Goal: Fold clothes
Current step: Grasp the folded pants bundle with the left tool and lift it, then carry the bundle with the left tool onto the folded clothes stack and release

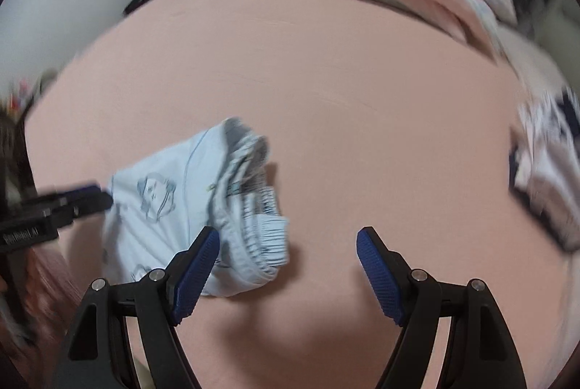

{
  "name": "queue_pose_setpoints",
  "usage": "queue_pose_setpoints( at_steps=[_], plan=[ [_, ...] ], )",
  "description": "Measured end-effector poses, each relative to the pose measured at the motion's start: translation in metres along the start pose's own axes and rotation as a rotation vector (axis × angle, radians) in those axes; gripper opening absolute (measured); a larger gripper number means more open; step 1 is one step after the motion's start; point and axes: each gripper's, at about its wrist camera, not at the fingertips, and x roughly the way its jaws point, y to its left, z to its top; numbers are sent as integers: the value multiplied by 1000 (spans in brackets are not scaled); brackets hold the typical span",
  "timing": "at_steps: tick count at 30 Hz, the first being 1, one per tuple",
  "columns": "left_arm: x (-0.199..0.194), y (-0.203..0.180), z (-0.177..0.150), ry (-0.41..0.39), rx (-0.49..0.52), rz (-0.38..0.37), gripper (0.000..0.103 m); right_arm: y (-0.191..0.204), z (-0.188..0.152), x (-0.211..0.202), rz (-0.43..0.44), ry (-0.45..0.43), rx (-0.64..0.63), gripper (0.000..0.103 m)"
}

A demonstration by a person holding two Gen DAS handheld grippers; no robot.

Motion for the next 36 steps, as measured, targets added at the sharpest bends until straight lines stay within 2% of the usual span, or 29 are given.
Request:
queue_pose_setpoints(
  at_steps=[3, 5, 6, 8, 9, 11, 13, 16, 17, 22, 23, 24, 26, 27, 30, 34, 36],
  plan=[
    [4, 7, -13, 26, -93, -52, 53, 48, 48, 42, -45, 16, -53, 78],
    [10, 14, -25, 59, -166, -84, 53, 54, 61, 50, -37, 18, -47, 78],
    [12, 16, -31, 61, -196, -87, 53, 41, 55, 38, -25, 26, -37, 78],
    [10, 15, -34, 44, -187, -82, 53, 22, 47, 19, 7, 25, -21, 78],
    [9, 15, -35, 35, -183, -79, 53, 5, 32, 1, 28, 14, -17, 78],
    [10, 17, -34, 33, -176, -86, 53, -4, 26, -16, 82, -10, -17, 78],
    [13, 21, -31, 45, -183, -109, 53, 0, 29, -15, 112, -1, -29, 78],
    [14, 22, -31, 47, -159, -130, 53, 2, 28, 15, 93, 69, -50, 78],
    [14, 22, -30, 48, -151, -137, 53, 0, 28, 26, 122, 94, -28, 78],
    [18, 25, -26, 37, -103, -180, 52, -17, 23, 70, 387, 182, 180, 86],
    [18, 26, -26, 35, -100, -190, 36, -17, 21, 75, 423, 182, 208, 89],
    [18, 30, -25, 36, -120, -203, 29, -13, 21, 74, 432, 166, 205, 88],
    [18, 38, -25, 37, -158, -230, 19, -1, 20, 71, 453, 143, 172, 69],
    [21, 34, -20, 35, -175, -241, 18, 1, 20, 70, 466, 138, 183, 61],
    [14, 20, -17, 14, -146, -249, 15, -5, 21, 68, 489, 111, 275, 49],
    [-7, -7, -21, -4, -28, -238, 15, -14, 6, 52, 503, 67, 404, 48],
    [-9, -27, -24, 24, 16, -264, 15, -19, -7, 43, 498, 39, 456, 48]
  ],
)
